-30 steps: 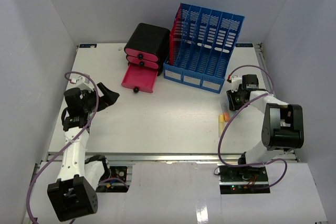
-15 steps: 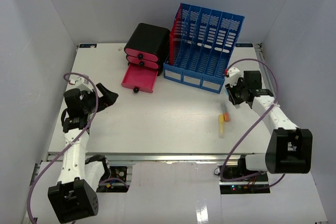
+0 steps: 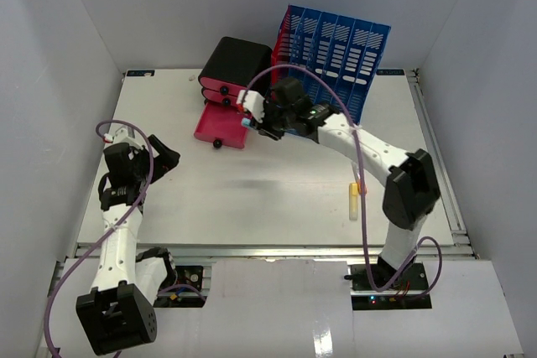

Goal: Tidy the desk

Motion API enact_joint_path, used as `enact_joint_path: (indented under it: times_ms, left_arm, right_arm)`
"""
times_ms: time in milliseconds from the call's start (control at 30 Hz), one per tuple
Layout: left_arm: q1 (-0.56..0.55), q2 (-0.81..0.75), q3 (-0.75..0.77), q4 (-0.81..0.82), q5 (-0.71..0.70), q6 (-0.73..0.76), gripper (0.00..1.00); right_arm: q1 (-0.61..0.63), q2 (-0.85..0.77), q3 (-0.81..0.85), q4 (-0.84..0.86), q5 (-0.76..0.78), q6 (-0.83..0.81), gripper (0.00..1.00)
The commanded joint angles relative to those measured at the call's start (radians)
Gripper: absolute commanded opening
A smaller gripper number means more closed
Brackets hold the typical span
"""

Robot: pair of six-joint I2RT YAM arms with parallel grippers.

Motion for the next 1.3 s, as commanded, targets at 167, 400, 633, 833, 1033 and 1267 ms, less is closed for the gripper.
enact_joint_path:
  times_ms: [167,400,633,833,1033,1267]
  left_arm:
    - [0.007,0.001,0.006,-0.037,-0.076,-0.013,0.98]
    - [0.007,0.041,0.014,-0.033,-0.053,-0.006,0.98]
    - [0.007,0.045,0.019,-0.033,-0.052,0.007,0.98]
    - [0.008,0.116,0.048,-0.049,-0.089,0.040,0.98]
    - [0.007,0.224,0.120,-0.052,-0.126,0.119,0.98]
    - [0.007,0.397,0.220,-0.006,-0.177,0.396,0.95]
  right_arm:
    - [0.078,0.528,0.635,0.050,0.215,0.049,0.09]
    - [0.077,0.547,0.508,0.316,0.325,0.019,0.17]
    - [0.077,0.546,0.489,0.294,0.295,0.039,0.63]
    - [0.077,0.439,0.471,0.179,0.203,0.097,0.74]
    - [0.031,0.096,0.220,-0.067,-0.303,0.042,0.80]
    - [-0.086,-0.376,-0.381,-0.132,-0.789,-0.209,0.82]
